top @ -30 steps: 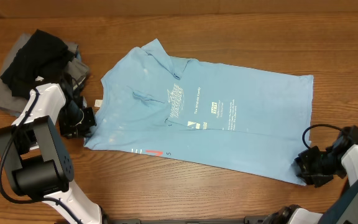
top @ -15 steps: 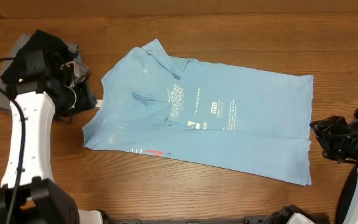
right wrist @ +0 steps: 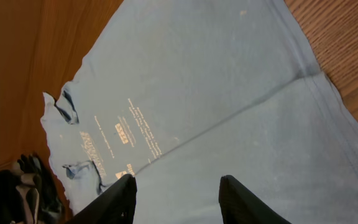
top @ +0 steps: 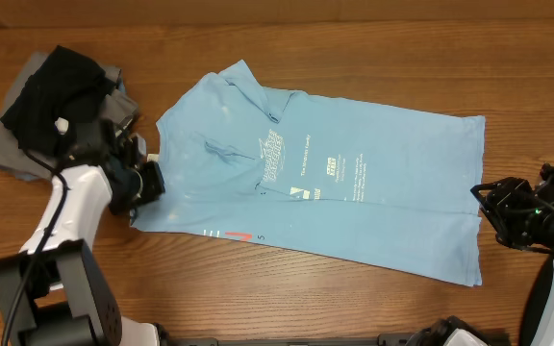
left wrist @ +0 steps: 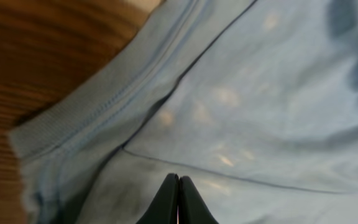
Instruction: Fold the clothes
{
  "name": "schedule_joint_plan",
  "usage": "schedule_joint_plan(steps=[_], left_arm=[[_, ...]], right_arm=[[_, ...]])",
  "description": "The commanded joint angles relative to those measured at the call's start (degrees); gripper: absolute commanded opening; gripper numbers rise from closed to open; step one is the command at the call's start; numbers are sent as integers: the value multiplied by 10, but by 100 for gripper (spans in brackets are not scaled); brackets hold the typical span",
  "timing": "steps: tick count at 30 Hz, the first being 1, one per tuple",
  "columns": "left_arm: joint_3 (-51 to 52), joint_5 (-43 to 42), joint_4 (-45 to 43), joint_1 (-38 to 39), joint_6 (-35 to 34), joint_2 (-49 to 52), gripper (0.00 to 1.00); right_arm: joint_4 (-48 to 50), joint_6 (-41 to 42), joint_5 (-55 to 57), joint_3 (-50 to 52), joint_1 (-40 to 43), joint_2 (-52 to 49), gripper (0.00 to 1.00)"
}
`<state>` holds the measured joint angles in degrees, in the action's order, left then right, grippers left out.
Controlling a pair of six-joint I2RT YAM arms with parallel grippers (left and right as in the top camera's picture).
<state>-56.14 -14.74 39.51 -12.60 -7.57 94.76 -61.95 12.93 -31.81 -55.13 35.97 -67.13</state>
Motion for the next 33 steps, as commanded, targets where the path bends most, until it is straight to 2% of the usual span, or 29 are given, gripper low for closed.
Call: schedule_joint_plan(steps=[1,5,10,13,17,24,28,33], left_arm=[[60,16,-37,3,-53,12,4],[108,123,-65,-1,-118,24,4],[148,182,-56,-55,-215,33,4],[155,182,-34,-135,-202,33,4],[155,181,-3,-194,-189,28,4],[151,150,7,-184,-150,19,4],[122,132,32,-154,-143,-7,4],[44,128,102,-110,-143,-55,8]], right_arm=[[0,-7,-9,-6,0,1,47],[-7,-7,-9,-6,0,1,47],[-19,-7,-9,-6,0,1,46],[-20,-7,-9,-6,0,1,46],[-17,-5,-9,-6,0,1,46],[-25,-3,38,-2,0,-8,47],[-45,9,48,36,0,-32,27],[-17,51,30,129,0,-61,10]])
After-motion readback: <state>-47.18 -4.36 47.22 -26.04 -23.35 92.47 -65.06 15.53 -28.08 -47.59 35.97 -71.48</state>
